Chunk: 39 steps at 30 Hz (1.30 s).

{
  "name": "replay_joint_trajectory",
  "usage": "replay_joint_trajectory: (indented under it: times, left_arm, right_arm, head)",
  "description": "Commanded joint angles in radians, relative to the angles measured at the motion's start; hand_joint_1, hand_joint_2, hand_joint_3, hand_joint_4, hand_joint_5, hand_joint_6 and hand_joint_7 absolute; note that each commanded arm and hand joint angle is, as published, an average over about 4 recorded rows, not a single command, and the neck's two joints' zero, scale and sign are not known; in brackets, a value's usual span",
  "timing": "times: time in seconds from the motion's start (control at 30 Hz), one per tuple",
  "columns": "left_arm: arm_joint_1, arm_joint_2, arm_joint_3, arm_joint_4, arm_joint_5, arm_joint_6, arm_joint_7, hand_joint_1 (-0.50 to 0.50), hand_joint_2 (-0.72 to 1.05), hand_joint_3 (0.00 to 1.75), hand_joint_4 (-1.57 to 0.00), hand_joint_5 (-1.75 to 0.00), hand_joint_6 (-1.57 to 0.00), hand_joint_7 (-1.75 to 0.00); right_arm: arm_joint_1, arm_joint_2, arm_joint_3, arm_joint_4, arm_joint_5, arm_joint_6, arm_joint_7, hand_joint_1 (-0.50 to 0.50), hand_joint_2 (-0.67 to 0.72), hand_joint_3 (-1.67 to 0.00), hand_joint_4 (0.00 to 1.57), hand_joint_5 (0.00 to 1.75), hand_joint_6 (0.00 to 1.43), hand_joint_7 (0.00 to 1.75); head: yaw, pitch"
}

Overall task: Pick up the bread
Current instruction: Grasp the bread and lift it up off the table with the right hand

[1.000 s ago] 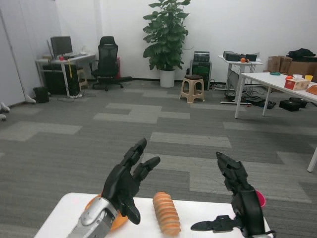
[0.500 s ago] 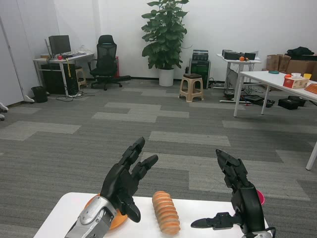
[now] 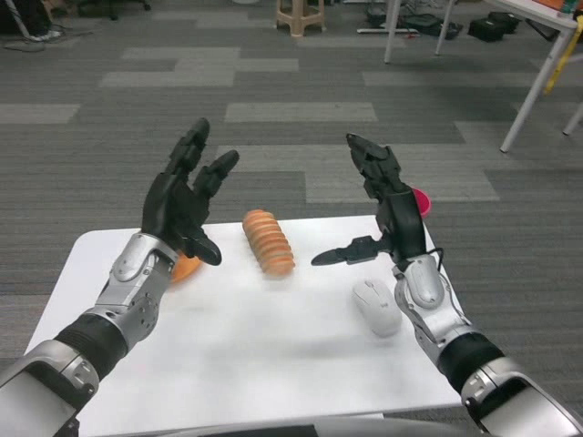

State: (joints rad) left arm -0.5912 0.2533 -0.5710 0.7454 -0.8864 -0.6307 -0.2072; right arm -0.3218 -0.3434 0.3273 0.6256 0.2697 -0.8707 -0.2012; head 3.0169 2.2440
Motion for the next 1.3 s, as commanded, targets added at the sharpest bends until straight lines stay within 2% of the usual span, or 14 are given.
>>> replay_joint_trajectory:
  times: [0.03,0.23,0.33,0.47,0.57,0.67,0.8,0.83,0.93,1.13,1.3]
  left_arm:
    - [0.009,0.008,0.01,0.037,-0.002,-0.007,0.004,0.5,-0.46,0.09,0.0,-0.54,0.0,0.0]
    - [0.019,0.012,0.033,0.078,-0.003,-0.006,-0.009,0.5,-0.46,0.09,0.0,-0.51,0.0,0.0]
    - [0.03,0.02,0.055,0.083,-0.003,-0.006,-0.017,0.5,-0.46,0.09,0.0,-0.51,0.0,0.0]
    - [0.048,0.028,0.076,0.082,-0.001,-0.006,-0.018,0.5,-0.46,0.04,0.0,-0.51,0.0,0.0]
    - [0.055,0.032,0.083,0.081,0.0,-0.006,-0.018,0.5,-0.46,0.09,0.0,-0.51,0.0,0.0]
    - [0.061,0.032,0.091,0.081,0.001,-0.006,-0.018,0.5,-0.46,0.09,0.0,-0.51,0.0,0.0]
    - [0.062,0.032,0.097,0.081,0.001,-0.006,-0.018,0.5,-0.46,0.09,0.0,-0.51,0.0,0.0]
    - [0.063,0.031,0.099,0.081,0.001,-0.006,-0.018,0.5,-0.46,0.07,0.0,-0.51,0.0,0.0]
    - [0.065,0.03,0.102,0.081,0.001,-0.006,-0.018,0.5,-0.46,0.04,0.0,-0.51,0.0,0.0]
    - [0.065,0.029,0.102,0.081,0.001,-0.006,-0.018,0.5,-0.46,0.09,0.0,-0.51,0.0,0.0]
    - [0.065,0.027,0.095,0.081,0.001,-0.006,-0.018,0.5,-0.46,0.09,0.0,-0.51,0.0,0.0]
  right_arm:
    - [-0.048,-0.015,0.037,0.036,0.002,0.027,0.027,0.08,-0.21,-0.08,0.02,0.19,0.0,0.56]
    - [-0.145,-0.03,0.131,0.111,0.003,0.092,0.084,0.08,-0.24,-0.08,0.0,0.19,0.0,0.61]
    - [-0.199,-0.03,0.191,0.168,0.005,0.102,0.091,0.05,-0.29,-0.08,0.0,0.19,0.0,0.63]
    - [-0.264,-0.021,0.268,0.224,0.006,0.115,0.093,-0.02,-0.29,-0.12,0.0,0.1,0.0,0.63]
    - [-0.337,0.001,0.34,0.305,0.006,0.124,0.092,-0.05,-0.3,-0.16,0.0,0.1,0.0,0.63]
    - [-0.417,0.043,0.416,0.418,0.006,0.134,0.091,-0.14,-0.34,-0.16,0.0,0.02,0.0,0.63]
    - [-0.479,0.085,0.486,0.521,0.006,0.152,0.091,-0.39,-0.18,-0.16,0.0,0.0,0.0,0.63]
    - [-0.493,0.096,0.505,0.546,0.006,0.157,0.091,-0.42,-0.16,-0.16,0.0,0.0,0.0,0.63]
    - [-0.54,0.123,0.566,0.63,0.005,0.17,0.081,-0.43,-0.13,-0.16,0.0,0.0,0.0,0.58]
    - [-0.609,0.162,0.678,0.776,0.004,0.205,0.006,-0.46,-0.03,-0.16,0.0,0.0,0.0,0.56]
    - [-0.635,0.178,0.708,0.846,0.003,0.231,-0.029,-0.46,-0.03,-0.16,0.0,0.0,0.0,0.56]
  head:
    - [-0.012,-0.02]
    - [-0.024,-0.029]
    - [-0.025,-0.019]
    - [-0.042,-0.015]
    - [-0.051,-0.009]
    - [-0.056,-0.007]
    - [-0.057,-0.002]
    - [-0.058,-0.001]
    - [-0.06,0.005]
    - [-0.06,0.005]
    - [-0.064,0.005]
